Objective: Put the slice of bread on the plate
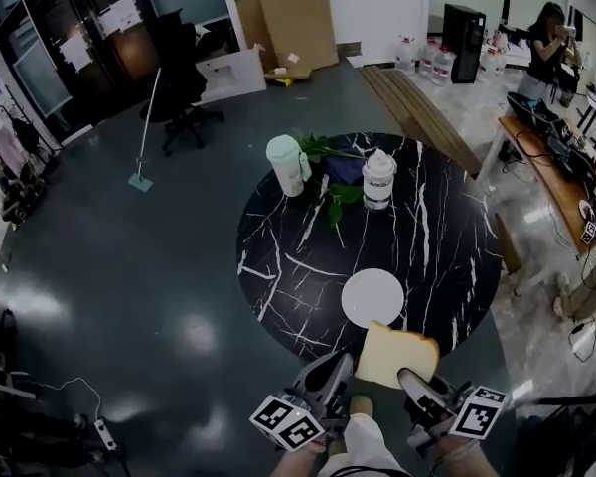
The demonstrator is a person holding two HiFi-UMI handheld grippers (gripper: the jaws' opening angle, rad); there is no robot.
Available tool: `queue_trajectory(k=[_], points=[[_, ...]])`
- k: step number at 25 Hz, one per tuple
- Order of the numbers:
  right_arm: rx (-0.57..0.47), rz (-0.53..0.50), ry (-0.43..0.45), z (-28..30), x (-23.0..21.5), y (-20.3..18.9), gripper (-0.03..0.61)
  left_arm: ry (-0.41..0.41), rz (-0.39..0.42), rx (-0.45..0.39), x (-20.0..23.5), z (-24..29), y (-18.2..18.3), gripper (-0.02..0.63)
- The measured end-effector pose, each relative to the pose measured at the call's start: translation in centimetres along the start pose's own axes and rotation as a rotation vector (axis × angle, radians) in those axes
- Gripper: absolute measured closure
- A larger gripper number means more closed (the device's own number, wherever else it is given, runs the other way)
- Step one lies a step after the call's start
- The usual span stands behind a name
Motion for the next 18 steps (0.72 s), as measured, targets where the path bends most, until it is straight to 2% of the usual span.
queue_trajectory(k=[10,18], points=[[0.036,0.024,-0.053,4.1,-6.8,2.8,0.486,0.052,-0.018,-0.015,4.4,3.6,-3.2,0.606],[0.049,0.062,-0.124,9.0,-10.9,5.2,0.485,0.085,-0.038,-0.036,6.0,4.7,-4.7,0.606]])
Point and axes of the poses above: the fingertips, and each gripper's own axes: z forward along the fingers, x to its left, y out of its top, the point moved 5 cm from there along -z, backward along the fingers, and after that the axes turned 12 degrees about z, right-handed, at the moved point
